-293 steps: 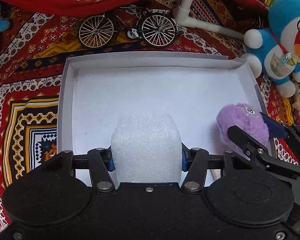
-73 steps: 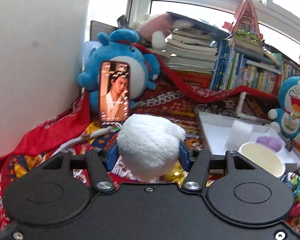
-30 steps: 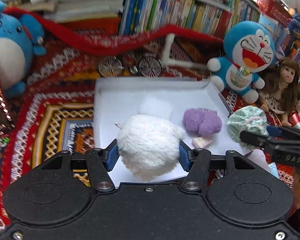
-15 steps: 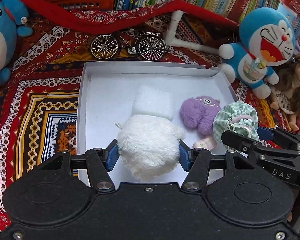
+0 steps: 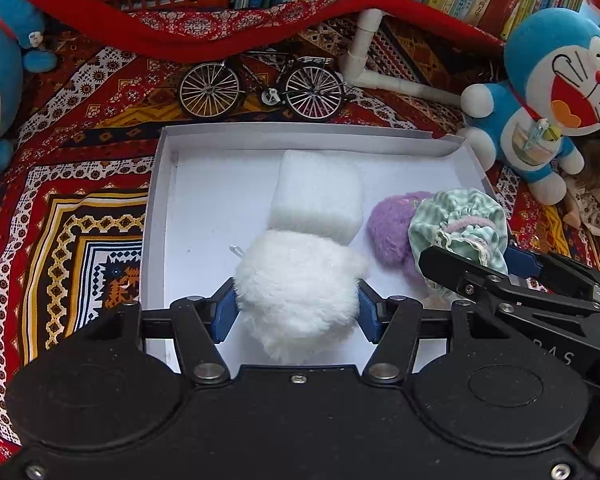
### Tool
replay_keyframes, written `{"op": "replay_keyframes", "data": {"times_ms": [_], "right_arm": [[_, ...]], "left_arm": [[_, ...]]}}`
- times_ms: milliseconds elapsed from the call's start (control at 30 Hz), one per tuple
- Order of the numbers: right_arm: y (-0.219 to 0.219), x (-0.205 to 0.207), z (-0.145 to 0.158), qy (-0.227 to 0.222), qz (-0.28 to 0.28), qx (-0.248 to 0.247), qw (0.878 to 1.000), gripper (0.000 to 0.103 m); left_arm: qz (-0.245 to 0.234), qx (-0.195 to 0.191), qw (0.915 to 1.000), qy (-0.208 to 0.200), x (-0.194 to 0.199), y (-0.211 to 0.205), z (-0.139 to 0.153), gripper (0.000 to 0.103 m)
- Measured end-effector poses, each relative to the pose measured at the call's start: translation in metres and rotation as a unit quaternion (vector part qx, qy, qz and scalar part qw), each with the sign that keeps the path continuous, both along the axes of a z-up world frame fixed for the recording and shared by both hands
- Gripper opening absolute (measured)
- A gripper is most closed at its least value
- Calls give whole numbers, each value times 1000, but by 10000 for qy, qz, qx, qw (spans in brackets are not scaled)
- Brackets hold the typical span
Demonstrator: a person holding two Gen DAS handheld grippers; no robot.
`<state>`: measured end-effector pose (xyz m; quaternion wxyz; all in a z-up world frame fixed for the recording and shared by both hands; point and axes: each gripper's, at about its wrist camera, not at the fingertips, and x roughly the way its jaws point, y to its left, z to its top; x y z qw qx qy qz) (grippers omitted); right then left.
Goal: Organize soft objects
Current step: 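Open the left gripper to drop the pompom while the right releases the cloth in the tray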
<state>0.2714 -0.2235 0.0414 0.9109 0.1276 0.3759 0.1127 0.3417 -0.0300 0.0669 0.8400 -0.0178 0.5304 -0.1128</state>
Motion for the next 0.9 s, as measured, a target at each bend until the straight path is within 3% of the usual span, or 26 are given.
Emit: {"op": "replay_keyframes", "data": {"times_ms": [333,500,600,900], "right_arm": [[4,4,-7,86,110,-67,9999,69],[3,0,-12,197,206,-169,9994,73],[1,-2,-12,195,231,-150,9994,81],[1,-13,-6,108,259,-137,9995,87]], "left_arm": [[26,-30,9999,93,6,5,-6,57],[67,-97,9998,137,8,5,-7,67],[73,-143,9998,88,7,6,-5,70],[38,-170,9998,-78,-2,8,7,77]]}}
